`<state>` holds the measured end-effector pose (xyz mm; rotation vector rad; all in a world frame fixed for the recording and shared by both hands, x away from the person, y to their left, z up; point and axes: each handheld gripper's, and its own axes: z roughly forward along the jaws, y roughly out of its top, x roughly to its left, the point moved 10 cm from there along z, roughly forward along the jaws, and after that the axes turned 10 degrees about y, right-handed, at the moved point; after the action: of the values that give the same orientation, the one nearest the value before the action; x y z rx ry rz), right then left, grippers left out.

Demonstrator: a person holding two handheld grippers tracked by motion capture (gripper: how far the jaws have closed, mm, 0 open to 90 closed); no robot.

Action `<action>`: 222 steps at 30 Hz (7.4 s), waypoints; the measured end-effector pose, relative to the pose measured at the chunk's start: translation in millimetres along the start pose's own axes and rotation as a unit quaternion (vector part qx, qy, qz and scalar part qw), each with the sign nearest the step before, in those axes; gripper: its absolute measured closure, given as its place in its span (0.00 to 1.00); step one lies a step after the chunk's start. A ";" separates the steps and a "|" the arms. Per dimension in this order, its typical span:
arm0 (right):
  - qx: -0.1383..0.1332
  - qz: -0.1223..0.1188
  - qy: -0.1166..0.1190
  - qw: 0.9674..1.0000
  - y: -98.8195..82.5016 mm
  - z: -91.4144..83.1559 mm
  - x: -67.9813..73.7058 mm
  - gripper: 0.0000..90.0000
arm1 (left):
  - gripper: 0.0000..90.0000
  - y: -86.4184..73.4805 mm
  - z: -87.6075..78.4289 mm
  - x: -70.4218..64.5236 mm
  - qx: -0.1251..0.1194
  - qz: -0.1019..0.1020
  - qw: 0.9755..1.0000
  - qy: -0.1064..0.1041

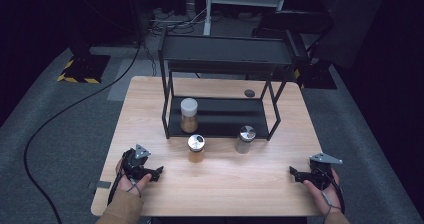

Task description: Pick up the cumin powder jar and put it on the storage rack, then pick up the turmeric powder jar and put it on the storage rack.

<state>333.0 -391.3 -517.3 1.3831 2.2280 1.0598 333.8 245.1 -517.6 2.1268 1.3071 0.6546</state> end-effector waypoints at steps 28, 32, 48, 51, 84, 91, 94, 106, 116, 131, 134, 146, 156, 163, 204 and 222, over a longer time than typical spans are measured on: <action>0.001 -0.003 0.002 1.000 2.5 2.1 0.2 0.04 | 0.00 -3.9 -0.8 -1.3 -0.010 -0.003 1.000 0.002; 0.000 -0.006 0.007 1.000 4.0 1.2 1.4 0.05 | 0.00 -3.9 -0.9 -1.2 -0.010 -0.003 1.000 0.002; -0.023 -0.025 0.006 0.999 29.9 -20.5 18.5 0.05 | 0.00 -4.0 -0.9 -1.4 -0.009 -0.004 1.000 0.003; -0.024 -0.028 0.006 0.999 36.4 -25.4 21.7 0.05 | 0.00 -4.0 -1.0 -1.2 -0.010 -0.004 1.000 0.002; -0.068 -0.045 -0.011 0.997 100.4 -45.0 74.5 0.05 | 0.00 -4.4 -1.3 -1.7 -0.009 -0.006 1.000 0.004; -0.068 -0.051 -0.014 0.996 113.6 -43.1 88.8 0.05 | 0.00 -4.4 -1.3 -1.7 -0.009 -0.007 1.000 0.004; -0.072 -0.050 -0.012 0.996 119.1 -42.9 94.4 0.05 | 0.00 -4.4 -1.3 -1.7 -0.009 -0.006 1.000 0.004; -0.079 -0.064 0.004 0.995 138.8 -36.4 117.1 0.05 | 0.00 -4.4 -1.3 -1.6 -0.009 -0.006 1.000 0.003; -0.081 -0.075 0.024 0.994 150.9 -25.4 136.4 0.05 | 0.00 -4.4 -1.3 -1.5 -0.009 -0.006 1.000 0.003; -0.082 -0.093 0.055 0.991 167.2 -10.8 162.9 0.05 | 0.00 -4.4 -1.2 -1.5 -0.009 -0.006 1.000 0.004; -0.082 -0.097 0.060 0.990 170.3 -8.1 168.1 0.05 | 0.00 -4.4 -1.2 -1.5 -0.009 -0.006 1.000 0.004; -0.084 -0.111 0.081 0.987 182.5 2.4 190.7 0.05 | 0.00 -4.4 -1.2 -1.5 -0.009 -0.006 1.000 0.004; -0.083 -0.122 0.100 0.984 189.1 14.5 208.9 0.05 | 0.00 -4.1 -1.3 -1.3 -0.008 -0.006 1.000 0.003; -0.082 -0.133 0.111 0.982 193.5 22.0 223.0 0.05 | 0.00 -4.2 -1.2 -1.4 -0.008 -0.006 1.000 0.004; -0.050 -0.138 0.156 0.977 175.2 97.4 272.2 0.10 | 0.00 -4.2 -1.1 -1.4 -0.009 -0.006 1.000 0.004; -0.013 -0.146 0.156 0.977 155.7 131.1 274.8 0.22 | 0.00 -4.0 -1.0 -1.4 -0.008 -0.007 1.000 0.005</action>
<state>377.5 -56.9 -461.4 0.8876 2.5268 1.2607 330.0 245.5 -519.8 2.1021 1.3156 0.6696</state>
